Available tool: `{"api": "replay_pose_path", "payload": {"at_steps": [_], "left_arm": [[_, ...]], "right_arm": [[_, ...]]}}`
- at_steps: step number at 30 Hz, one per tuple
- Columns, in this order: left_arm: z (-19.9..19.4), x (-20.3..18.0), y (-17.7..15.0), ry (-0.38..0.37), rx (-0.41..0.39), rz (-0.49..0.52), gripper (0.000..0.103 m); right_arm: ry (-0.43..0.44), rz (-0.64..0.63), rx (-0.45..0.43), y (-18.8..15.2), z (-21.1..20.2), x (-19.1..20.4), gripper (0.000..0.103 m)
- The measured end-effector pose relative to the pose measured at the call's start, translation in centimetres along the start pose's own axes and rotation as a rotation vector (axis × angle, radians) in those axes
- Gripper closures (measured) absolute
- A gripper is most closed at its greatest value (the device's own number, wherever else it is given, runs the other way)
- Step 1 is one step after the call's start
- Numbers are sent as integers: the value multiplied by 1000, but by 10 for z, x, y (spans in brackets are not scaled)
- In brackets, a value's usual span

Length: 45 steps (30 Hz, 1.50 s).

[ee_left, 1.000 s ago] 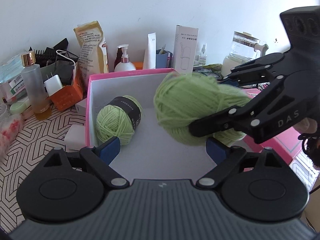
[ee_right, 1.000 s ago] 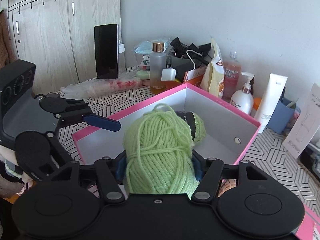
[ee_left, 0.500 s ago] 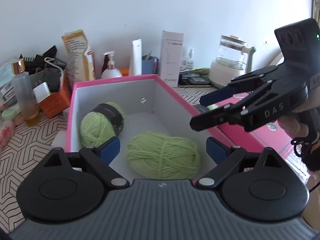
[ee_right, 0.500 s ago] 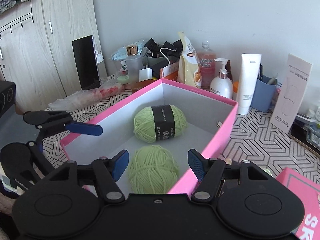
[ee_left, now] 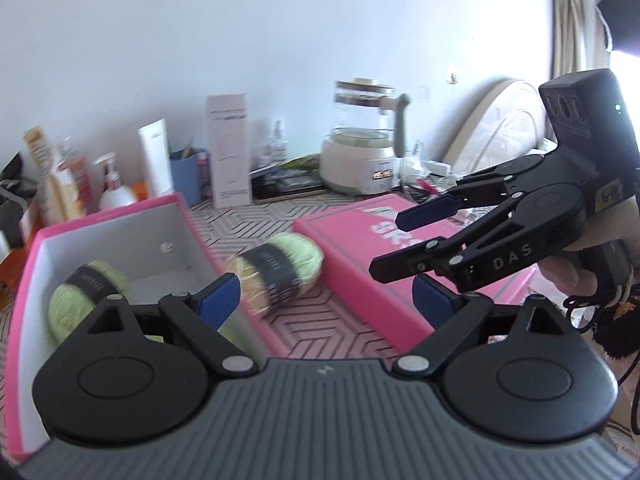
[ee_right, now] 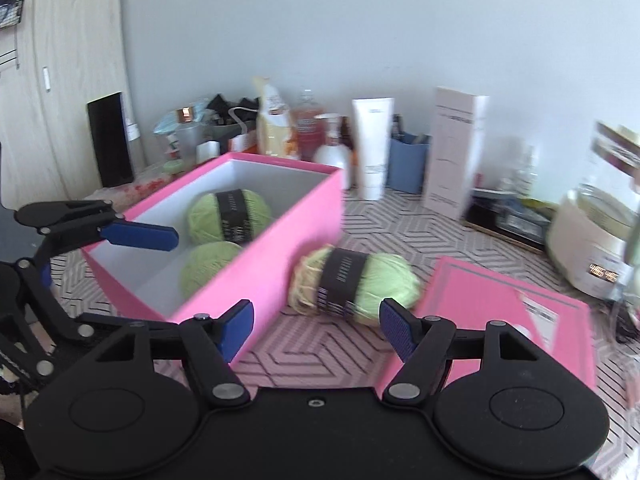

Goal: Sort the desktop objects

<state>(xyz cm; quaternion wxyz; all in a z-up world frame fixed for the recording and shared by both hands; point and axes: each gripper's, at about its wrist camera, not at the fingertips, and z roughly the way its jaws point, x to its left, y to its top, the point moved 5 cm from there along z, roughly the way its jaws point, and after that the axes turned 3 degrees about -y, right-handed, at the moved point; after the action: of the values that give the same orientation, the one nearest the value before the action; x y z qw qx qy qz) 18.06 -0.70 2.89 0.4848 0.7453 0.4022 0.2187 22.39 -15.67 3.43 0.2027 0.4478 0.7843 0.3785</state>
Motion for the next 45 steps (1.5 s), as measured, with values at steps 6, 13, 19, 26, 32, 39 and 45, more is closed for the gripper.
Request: {"api": "replay_pose_path", "payload": {"at_steps": [6, 13, 19, 26, 32, 39, 45], "left_arm": [[40, -46, 11, -23, 34, 72, 12], [85, -47, 24, 131, 45, 41, 13], [128, 0, 27, 280, 119, -243, 12], [167, 30, 22, 454, 193, -261, 10], [182, 36, 18, 477, 211, -274, 13], [186, 33, 20, 521, 189, -185, 60], [189, 36, 20, 521, 194, -234, 46]], "right_arm": [[-117, 33, -26, -24, -26, -42, 28], [-139, 115, -62, -48, -37, -87, 28], [-71, 147, -131, -51, -30, -102, 28], [0, 170, -178, -48, -26, -119, 28], [9, 187, -195, -56, -30, -135, 27], [24, 232, -207, -69, -31, -144, 27], [24, 239, -207, -71, -32, -144, 27]]}}
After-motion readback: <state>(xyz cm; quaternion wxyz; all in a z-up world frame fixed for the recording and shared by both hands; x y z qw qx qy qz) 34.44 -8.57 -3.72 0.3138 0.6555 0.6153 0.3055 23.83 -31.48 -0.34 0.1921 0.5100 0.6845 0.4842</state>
